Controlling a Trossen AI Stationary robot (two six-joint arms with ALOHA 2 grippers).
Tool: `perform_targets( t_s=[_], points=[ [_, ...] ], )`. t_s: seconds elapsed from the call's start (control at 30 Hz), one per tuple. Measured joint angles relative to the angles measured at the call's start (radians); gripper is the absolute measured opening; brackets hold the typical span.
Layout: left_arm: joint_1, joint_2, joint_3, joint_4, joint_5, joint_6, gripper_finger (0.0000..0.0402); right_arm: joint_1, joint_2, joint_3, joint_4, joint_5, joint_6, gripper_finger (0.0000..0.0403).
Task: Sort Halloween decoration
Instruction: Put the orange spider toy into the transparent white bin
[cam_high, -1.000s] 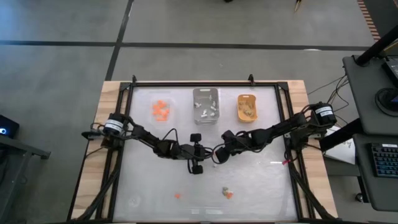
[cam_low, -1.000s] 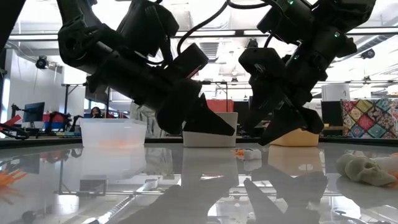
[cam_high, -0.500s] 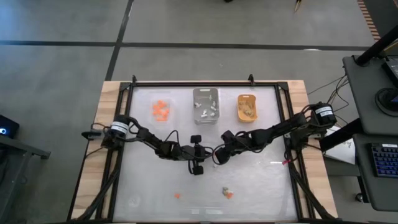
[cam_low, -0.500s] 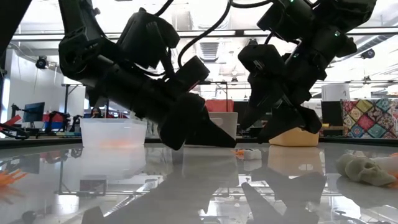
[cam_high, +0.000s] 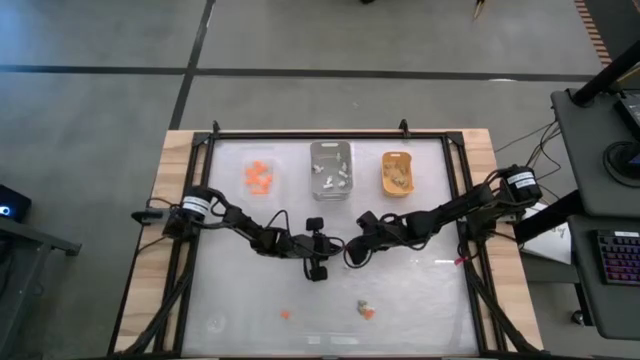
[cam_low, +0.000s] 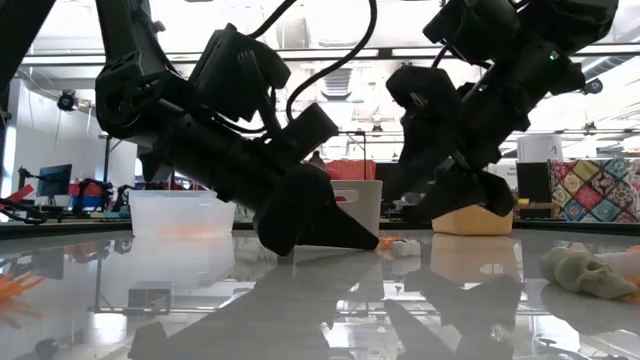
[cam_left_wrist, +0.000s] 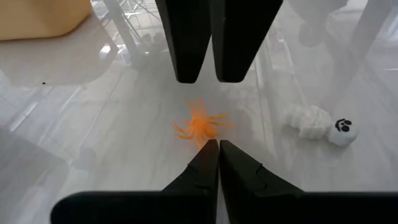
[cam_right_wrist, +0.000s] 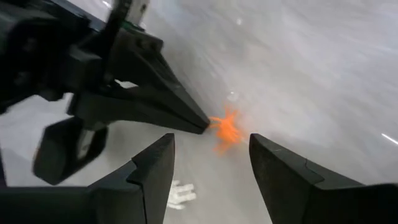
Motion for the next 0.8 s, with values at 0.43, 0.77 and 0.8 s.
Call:
perform_targets(
  t_s=[0.43,0.77,0.8],
  points=[
    [0.000,0.002,0.000,-0.001,-0.001,-0.005,0.0000,0.000,0.086,-0.001,0.061,0.002,0.016,0.0199],
    [0.001,0.003,0.000,0.001,-0.001,-0.007,0.0000,-0.002,0.094,-0.002,0.120,-0.002,0.005,0.0188],
    [0.001,0.003,0.000,0.001,-0.001,-0.007,0.0000,-0.003,0.094,-0.002,0.120,-0.002,0.005,0.0182]
  ],
)
